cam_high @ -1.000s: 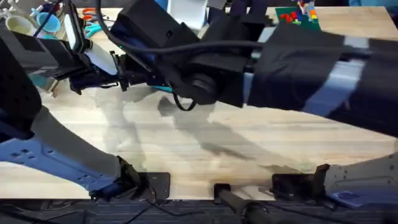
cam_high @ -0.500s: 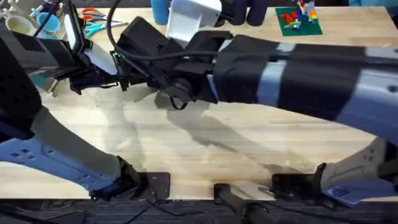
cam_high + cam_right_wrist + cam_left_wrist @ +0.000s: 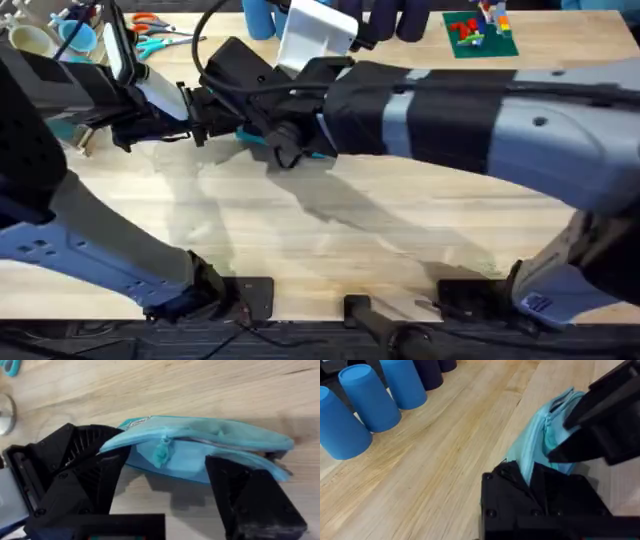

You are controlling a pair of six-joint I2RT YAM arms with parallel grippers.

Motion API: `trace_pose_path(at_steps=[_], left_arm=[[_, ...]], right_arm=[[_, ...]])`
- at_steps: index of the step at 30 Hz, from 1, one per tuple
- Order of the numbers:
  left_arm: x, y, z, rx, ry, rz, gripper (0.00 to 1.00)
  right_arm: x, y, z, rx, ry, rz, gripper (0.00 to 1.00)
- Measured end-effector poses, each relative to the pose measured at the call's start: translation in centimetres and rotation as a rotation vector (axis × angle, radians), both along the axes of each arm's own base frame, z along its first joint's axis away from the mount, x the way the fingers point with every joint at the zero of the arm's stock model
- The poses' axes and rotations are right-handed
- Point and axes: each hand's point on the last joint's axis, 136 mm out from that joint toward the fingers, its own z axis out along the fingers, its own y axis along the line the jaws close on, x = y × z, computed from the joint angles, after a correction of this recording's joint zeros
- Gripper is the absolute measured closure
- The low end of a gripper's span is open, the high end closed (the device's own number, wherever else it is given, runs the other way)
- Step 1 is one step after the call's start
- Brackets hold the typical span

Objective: Unzip the bag, pick up the pens from the table one at a time and place them inside, then zip the bag closed.

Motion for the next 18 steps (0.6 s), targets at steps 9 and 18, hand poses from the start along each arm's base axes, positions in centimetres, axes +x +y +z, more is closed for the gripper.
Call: trace_pose_path(at_steps=[9,18], left_arm=[[0.0,0.1,-0.1,0.007,0.002,0.002,0.959],[0.0,0.2,-0.2,0.011,0.001,0.003,0.959]], right_arm=[[1.0,0.6,-1.0,0.025,-0.010,-0.019,0.005],[1.6,0.2,-1.7,0.015,-0.005,-0.035,0.339]])
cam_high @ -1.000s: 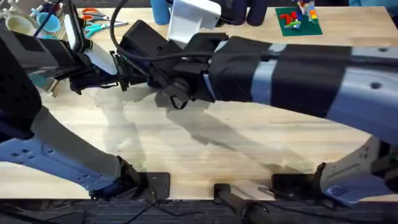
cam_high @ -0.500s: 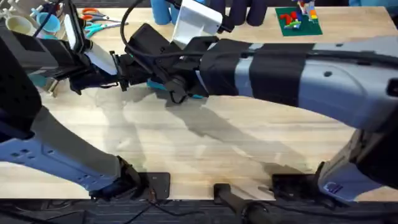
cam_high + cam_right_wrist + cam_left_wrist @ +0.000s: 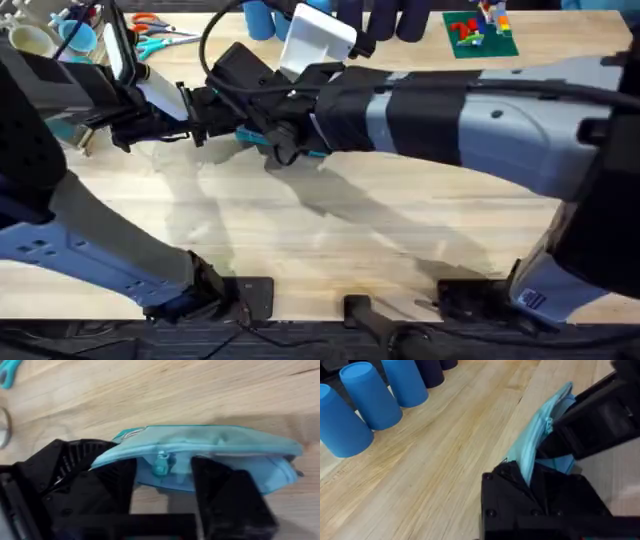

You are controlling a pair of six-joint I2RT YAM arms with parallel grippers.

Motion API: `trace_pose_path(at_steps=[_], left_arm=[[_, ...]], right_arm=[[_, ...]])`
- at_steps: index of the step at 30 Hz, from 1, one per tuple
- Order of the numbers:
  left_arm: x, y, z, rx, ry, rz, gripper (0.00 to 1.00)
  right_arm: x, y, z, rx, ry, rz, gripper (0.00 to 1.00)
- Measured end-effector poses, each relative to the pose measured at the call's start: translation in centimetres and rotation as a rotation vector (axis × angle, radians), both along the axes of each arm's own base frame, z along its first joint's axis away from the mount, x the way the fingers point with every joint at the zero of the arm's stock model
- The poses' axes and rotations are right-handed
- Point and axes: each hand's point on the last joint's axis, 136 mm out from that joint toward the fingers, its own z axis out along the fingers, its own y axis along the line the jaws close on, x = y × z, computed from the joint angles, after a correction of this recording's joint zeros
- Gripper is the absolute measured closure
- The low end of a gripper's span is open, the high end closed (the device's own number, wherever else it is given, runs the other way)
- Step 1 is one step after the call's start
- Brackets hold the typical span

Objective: Unzip the bag, pick up the pens from the table one at a time and place them inside, then zip the bag closed.

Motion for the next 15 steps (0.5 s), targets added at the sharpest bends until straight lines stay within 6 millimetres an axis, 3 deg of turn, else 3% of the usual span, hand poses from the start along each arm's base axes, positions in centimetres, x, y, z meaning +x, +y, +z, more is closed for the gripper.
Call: trace_pose_path(at_steps=[3,8,13,15], left_arm=[[0.00,0.08,0.00,0.000,0.000,0.002,0.959],[0.01,0.13,0.01,0.000,0.000,0.004,0.959],[0.01,0.13,0.01,0.000,0.000,0.004,0.959],[0.00,0.13,0.01,0.000,0.000,0.004,0.959]], right_arm=[[0.30,-0.36,-0.20,-0.005,0.004,-0.010,0.500],[0.58,-0.70,-0.29,-0.008,0.007,-0.018,0.669],[0.58,-0.70,-0.32,-0.005,0.010,-0.020,0.949],[0.56,-0.65,-0.32,-0.002,0.012,-0.018,0.961]])
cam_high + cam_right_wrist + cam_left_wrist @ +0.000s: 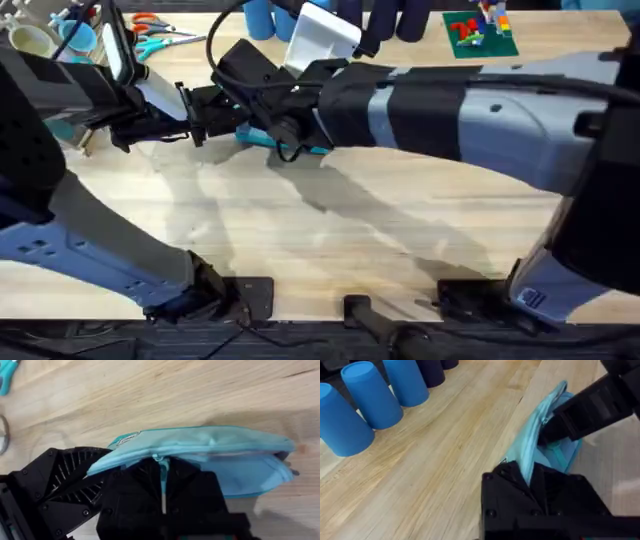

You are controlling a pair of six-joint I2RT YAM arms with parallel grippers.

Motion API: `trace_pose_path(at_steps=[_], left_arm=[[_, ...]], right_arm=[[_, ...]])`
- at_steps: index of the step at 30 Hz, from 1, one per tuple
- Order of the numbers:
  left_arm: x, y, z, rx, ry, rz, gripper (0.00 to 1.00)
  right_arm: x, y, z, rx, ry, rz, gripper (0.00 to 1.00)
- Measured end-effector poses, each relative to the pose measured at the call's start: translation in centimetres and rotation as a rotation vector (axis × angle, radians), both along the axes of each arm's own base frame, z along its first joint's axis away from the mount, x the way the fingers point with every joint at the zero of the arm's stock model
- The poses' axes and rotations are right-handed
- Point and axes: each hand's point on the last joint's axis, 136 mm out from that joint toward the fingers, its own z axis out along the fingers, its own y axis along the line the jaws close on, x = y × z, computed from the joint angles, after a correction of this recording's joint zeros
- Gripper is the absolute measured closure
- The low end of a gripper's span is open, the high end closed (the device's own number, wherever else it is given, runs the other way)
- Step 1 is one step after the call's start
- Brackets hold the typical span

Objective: Unzip the bag, pick up the pens from the table one at a time and place them inside, then zip the bag closed.

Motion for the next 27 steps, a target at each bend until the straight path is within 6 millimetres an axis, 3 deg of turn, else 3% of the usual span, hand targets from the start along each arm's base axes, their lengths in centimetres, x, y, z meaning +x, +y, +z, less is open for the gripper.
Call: trace_pose_path(at_steps=[11,22,27], left_arm=[[0.0,0.0,0.0,0.000,0.000,0.000,0.959],[0.0,0.0,0.1,-0.005,0.001,0.000,0.959],[-0.1,-0.1,0.1,-0.011,0.002,-0.001,0.959]], right_arm=[[0.0,0.0,0.0,-0.013,-0.004,0.018,0.970],[-0.5,-0.2,2.3,-0.147,-0.059,0.222,0.970],[-1.1,-1.1,2.4,-0.217,-0.042,0.282,0.970]])
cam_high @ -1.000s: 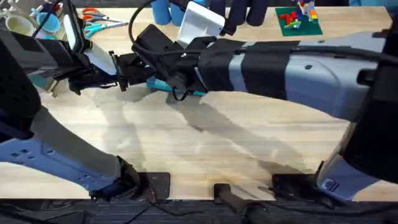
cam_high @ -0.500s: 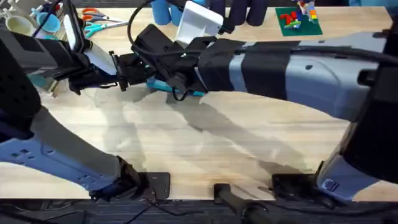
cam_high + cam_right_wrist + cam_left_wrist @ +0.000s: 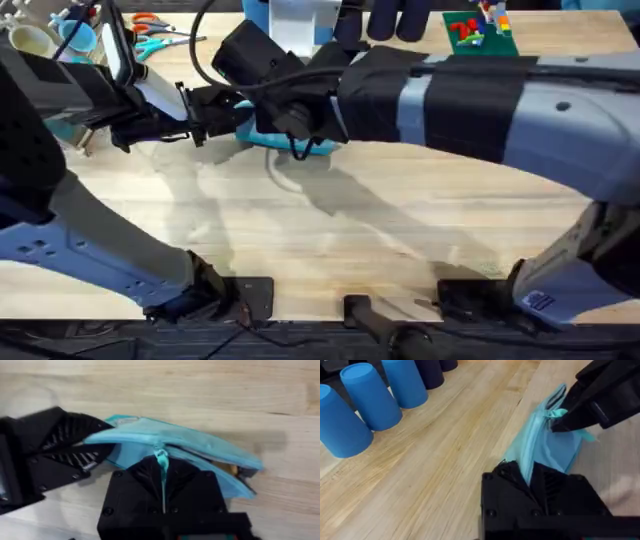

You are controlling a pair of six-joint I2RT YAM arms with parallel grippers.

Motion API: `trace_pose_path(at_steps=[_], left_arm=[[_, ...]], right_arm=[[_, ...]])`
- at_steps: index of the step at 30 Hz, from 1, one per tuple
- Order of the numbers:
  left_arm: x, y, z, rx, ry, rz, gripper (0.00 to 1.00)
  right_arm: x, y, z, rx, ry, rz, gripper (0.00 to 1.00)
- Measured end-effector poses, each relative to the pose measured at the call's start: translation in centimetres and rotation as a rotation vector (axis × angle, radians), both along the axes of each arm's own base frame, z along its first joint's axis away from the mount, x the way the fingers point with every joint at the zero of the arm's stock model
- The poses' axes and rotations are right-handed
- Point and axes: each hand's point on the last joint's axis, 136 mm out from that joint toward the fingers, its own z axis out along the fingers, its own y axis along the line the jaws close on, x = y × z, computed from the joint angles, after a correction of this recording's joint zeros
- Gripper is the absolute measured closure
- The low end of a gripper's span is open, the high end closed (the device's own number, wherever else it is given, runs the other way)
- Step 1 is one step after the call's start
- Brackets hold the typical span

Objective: Unzip the bag, pick up the pens from the table one at a time and place them inside, then zip the bag closed.

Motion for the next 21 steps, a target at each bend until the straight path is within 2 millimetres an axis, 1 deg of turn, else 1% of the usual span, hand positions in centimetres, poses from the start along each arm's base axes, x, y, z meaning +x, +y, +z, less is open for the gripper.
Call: trace_pose_path(at_steps=[6,11,15,21], left_arm=[[0.0,-0.1,0.0,-0.003,0.003,-0.003,0.959],[-0.1,-0.2,0.0,-0.004,0.003,-0.004,0.959],[-0.1,-0.5,0.1,-0.008,0.002,-0.014,0.959],[-0.1,-0.7,0.1,-0.007,0.002,-0.019,0.959]], right_arm=[[-0.2,-1.2,-0.5,-0.051,0.033,0.008,0.970],[-0.3,-1.9,-0.1,-0.055,0.046,0.002,0.971],[-0.4,-3.2,0.3,-0.071,0.070,-0.011,0.971],[-0.2,-5.2,-0.2,-0.113,0.115,-0.041,0.971]])
